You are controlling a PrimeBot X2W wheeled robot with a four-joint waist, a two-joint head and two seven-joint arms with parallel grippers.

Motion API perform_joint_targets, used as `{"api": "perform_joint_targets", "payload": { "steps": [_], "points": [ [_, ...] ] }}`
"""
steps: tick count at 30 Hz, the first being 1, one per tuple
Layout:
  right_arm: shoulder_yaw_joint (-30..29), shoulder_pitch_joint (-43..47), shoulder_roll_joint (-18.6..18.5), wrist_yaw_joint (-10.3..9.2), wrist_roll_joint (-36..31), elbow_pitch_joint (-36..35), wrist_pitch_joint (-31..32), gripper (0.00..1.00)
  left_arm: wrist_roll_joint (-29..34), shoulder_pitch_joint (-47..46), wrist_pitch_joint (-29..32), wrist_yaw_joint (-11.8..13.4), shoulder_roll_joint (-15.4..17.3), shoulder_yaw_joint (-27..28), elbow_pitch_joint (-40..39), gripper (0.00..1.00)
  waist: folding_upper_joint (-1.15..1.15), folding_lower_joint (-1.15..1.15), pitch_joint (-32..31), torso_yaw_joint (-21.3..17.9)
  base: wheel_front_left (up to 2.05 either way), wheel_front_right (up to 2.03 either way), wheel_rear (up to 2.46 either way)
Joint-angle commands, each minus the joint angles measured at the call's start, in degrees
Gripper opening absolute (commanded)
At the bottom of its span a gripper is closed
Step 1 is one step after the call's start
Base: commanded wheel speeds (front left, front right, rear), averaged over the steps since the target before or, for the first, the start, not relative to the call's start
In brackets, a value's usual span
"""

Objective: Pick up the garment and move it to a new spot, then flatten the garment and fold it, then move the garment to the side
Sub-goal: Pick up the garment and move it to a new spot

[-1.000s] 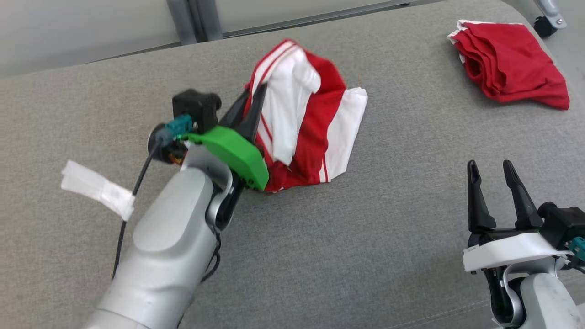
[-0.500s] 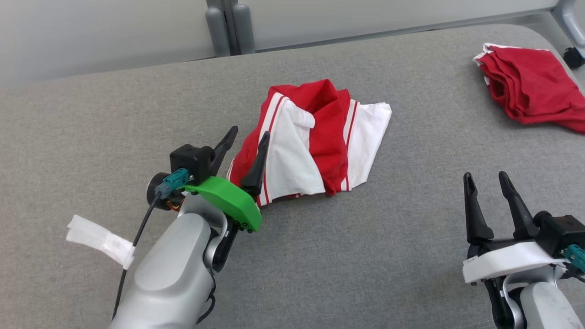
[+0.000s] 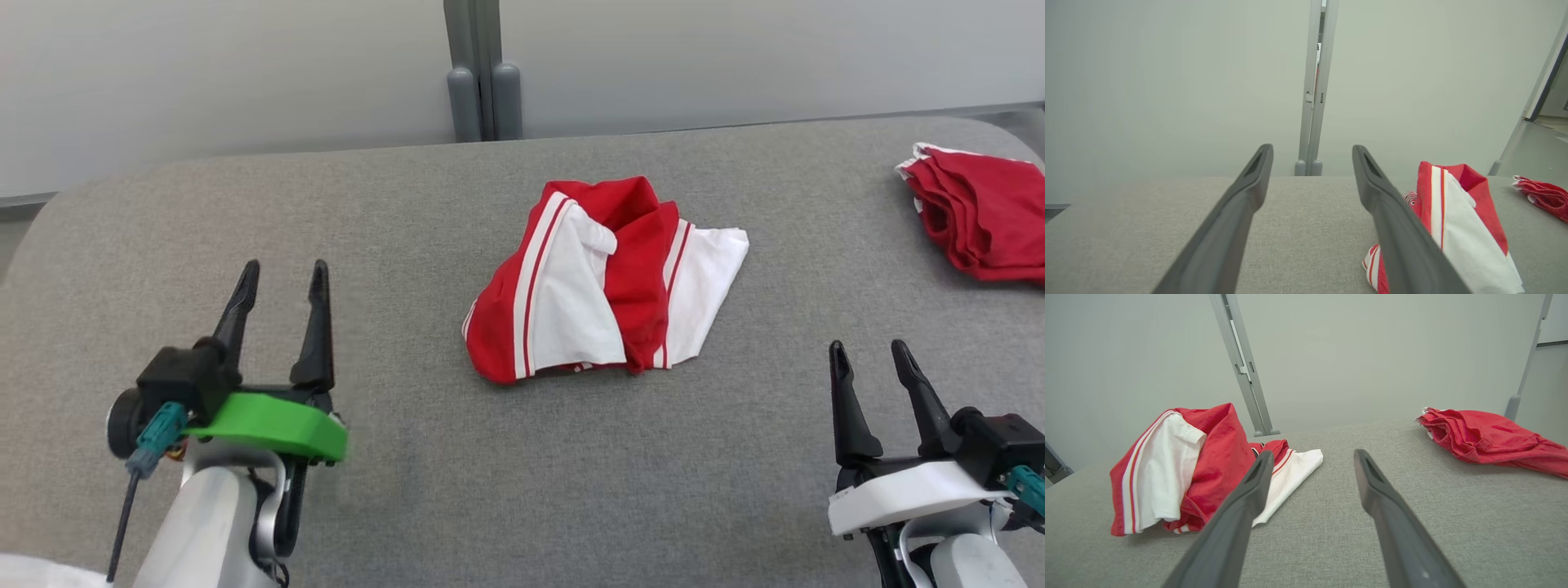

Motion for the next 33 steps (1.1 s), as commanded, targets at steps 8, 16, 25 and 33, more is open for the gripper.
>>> {"api": "perform_joint_targets", "payload": {
  "steps": [8, 16, 25, 33],
  "points": [
    [0.83, 1.18, -0.1, -0.07, -0.37, -0.87, -0.17, 1.0, 5.1, 11.53, 0.01, 0.34, 1.04, 9.41, -4.77, 1.0, 0.0, 0.0, -1.9, 1.87, 0.0, 0.0, 0.0],
    [2.26, 2.72, 0.02, -0.07, -0.31, -1.58, -0.17, 1.0, 7.92, 17.78, -0.01, -1.56, -2.01, 14.06, -5.94, 1.0, 0.0, 0.0, -2.57, 1.89, 0.0, 0.0, 0.0],
    [4.17, 4.39, -0.47, -0.07, 0.15, -1.3, -0.17, 1.0, 10.21, 20.17, 0.0, -3.74, -4.91, 17.26, -6.02, 1.0, 0.0, 0.0, -3.04, 1.86, 0.0, 0.0, 0.0],
    [4.67, 4.21, -0.54, -0.07, 0.51, -1.1, -0.17, 1.0, 11.88, 19.28, -0.01, -5.03, -6.1, 19.02, -5.3, 1.0, 0.0, 0.0, -2.84, 1.68, 0.0, 0.0, 0.0]
  ]
}}
